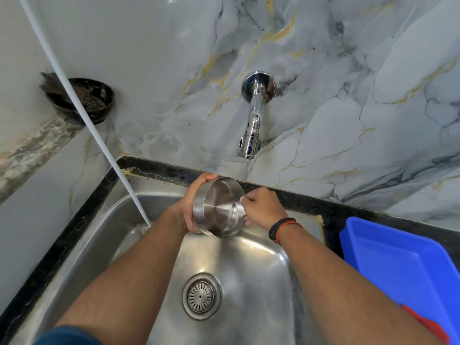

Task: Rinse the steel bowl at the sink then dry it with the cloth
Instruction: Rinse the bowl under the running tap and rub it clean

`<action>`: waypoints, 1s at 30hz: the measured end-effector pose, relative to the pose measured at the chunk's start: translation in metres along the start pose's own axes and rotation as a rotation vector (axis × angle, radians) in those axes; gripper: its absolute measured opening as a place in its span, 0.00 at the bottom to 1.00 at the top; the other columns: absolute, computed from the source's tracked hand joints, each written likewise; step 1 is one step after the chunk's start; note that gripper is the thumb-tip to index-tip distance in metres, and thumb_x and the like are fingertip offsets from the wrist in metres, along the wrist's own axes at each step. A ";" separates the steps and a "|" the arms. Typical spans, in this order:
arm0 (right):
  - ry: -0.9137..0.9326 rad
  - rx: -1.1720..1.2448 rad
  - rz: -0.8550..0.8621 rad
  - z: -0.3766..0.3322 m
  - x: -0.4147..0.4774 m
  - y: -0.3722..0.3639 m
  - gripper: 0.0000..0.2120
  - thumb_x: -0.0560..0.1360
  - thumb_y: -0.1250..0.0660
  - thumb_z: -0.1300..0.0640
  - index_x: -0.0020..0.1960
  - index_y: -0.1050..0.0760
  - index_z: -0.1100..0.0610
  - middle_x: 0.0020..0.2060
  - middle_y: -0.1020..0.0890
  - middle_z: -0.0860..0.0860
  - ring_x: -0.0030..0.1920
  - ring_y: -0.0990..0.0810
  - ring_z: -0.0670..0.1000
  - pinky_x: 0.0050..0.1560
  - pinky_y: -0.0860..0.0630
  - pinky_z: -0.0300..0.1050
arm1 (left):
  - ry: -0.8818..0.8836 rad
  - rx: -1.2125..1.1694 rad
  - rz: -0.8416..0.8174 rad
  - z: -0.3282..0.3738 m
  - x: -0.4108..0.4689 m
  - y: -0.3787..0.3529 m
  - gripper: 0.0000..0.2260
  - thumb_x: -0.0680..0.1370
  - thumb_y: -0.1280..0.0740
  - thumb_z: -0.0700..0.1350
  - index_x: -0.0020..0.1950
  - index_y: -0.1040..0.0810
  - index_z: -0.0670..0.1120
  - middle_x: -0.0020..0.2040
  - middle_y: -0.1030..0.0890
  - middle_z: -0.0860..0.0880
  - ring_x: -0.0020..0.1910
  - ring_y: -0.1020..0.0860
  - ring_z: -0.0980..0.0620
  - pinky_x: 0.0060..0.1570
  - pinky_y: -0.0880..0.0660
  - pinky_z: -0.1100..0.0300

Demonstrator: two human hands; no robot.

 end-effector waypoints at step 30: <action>0.002 -0.014 0.610 -0.009 -0.030 0.087 0.16 0.74 0.39 0.44 0.35 0.23 0.52 0.27 0.21 0.44 0.31 0.24 0.50 0.32 0.32 0.42 | -0.130 0.725 0.607 -0.007 0.003 0.000 0.35 0.67 0.34 0.66 0.70 0.29 0.50 0.68 0.27 0.44 0.59 0.27 0.41 0.54 0.28 0.48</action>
Point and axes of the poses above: each hand's wrist, its own x-axis towards the middle knuckle, its own y-axis out of the back of the hand, z = x × y, the point moved 9 cm from there along x, towards the middle knuckle
